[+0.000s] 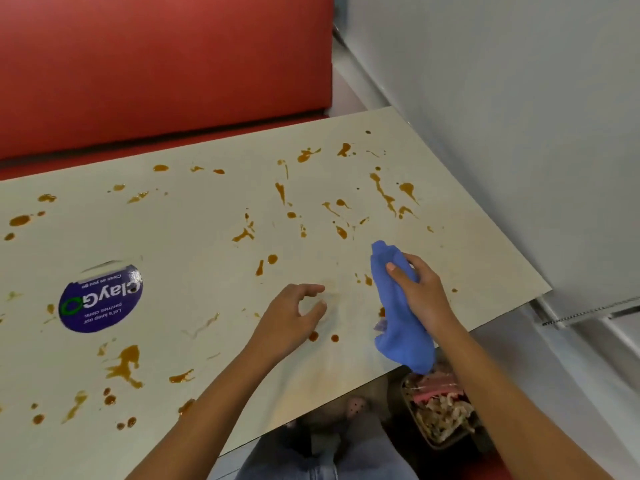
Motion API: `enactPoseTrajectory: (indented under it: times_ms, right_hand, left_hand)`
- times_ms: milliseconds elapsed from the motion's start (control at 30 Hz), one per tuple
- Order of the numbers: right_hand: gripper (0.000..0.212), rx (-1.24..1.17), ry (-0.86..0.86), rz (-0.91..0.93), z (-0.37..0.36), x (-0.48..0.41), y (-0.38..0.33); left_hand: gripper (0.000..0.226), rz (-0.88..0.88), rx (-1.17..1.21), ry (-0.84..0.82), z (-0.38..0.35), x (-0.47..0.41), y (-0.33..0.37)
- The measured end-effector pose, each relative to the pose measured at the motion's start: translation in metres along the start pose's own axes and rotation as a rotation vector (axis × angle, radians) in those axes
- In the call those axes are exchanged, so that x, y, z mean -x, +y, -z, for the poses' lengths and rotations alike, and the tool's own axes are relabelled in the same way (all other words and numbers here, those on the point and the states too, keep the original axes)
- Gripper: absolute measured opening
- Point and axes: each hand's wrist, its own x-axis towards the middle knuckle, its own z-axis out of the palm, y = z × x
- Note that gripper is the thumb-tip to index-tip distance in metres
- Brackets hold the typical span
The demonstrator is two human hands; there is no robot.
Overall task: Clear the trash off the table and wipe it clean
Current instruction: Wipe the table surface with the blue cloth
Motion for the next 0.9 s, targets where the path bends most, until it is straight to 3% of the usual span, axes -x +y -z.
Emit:
enactPoseTrajectory:
  times_ms: [233, 433, 767, 900]
  right_hand:
    - [0.032, 0.349, -0.014, 0.115, 0.071, -0.031, 0.031]
    - [0.043, 0.745, -0.111, 0.277, 0.101, -0.066, 0.071]
    - [0.053, 0.908, -0.065, 0.381, 0.091, -0.09, 0.095]
    - [0.051, 0.923, -0.079, 0.55, 0.081, -0.073, 0.114]
  left_hand:
    - [0.048, 0.041, -0.139, 0.148, -0.033, 0.01, -0.012]
    - [0.07, 0.208, -0.189, 0.363, -0.064, 0.02, -0.008]
    - [0.108, 0.527, -0.279, 0.438, -0.092, 0.047, -0.005]
    - [0.116, 0.597, -0.355, 0.421, -0.102, 0.057, -0.012]
